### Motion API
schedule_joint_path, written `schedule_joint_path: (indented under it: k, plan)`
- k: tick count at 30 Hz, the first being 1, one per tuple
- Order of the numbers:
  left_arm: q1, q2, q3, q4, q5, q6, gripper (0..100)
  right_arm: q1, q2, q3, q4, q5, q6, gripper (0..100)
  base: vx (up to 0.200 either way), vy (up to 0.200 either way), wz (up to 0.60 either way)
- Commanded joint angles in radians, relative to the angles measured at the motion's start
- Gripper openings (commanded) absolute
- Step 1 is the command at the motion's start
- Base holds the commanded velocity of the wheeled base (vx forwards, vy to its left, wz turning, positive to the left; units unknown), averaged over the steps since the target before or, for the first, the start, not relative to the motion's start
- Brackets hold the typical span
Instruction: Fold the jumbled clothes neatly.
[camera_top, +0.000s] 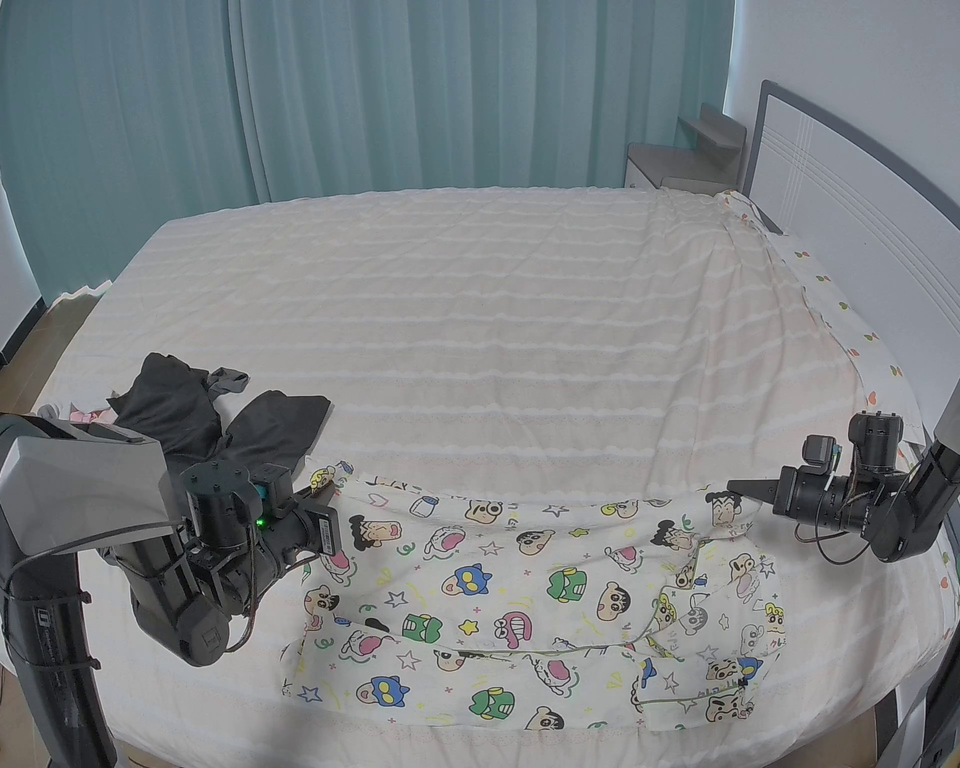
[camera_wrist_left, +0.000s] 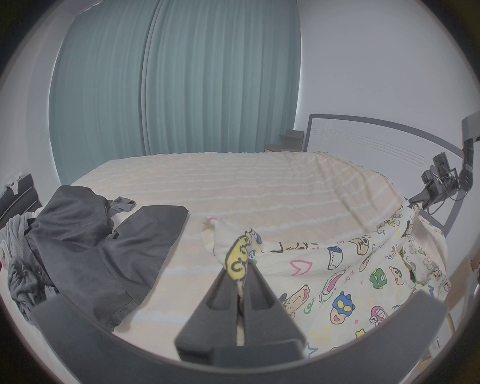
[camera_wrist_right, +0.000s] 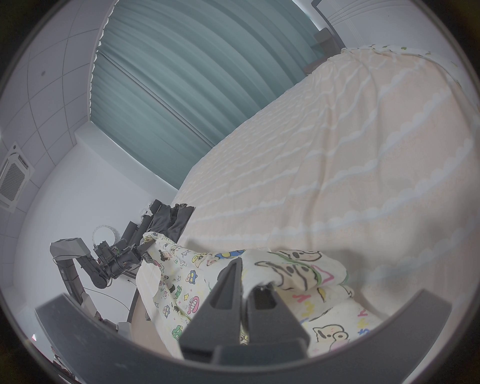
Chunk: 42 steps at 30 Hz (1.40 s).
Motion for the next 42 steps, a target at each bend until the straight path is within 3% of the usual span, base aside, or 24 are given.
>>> schedule_joint_path:
  k: [1, 13, 23, 33, 42]
  plan:
    - [-0.003, 0.025, 0.053, -0.057, -0.004, 0.000, 0, -0.005, -0.018, 0.035, -0.003, 0.004, -0.001, 0, 0.000, 0.000, 0.00]
    - [-0.003, -0.006, 0.174, -0.066, -0.071, 0.041, 0, -0.008, -0.072, 0.167, -0.003, 0.043, -0.031, 0, 0.000, 0.000, 0.00]
    - [0.000, 0.003, 0.292, -0.066, -0.096, 0.040, 0, -0.034, 0.011, 0.305, -0.005, 0.044, -0.242, 0, 0.000, 0.000, 0.00]
    - [0.003, 0.037, 0.393, -0.066, -0.121, 0.026, 0, -0.065, 0.043, 0.351, -0.003, 0.043, -0.268, 0, 0.000, 0.000, 0.00]
    - [0.000, 0.092, 0.387, -0.066, -0.122, -0.006, 0, -0.065, 0.100, 0.379, -0.003, 0.041, -0.327, 0, 0.000, 0.000, 0.00]
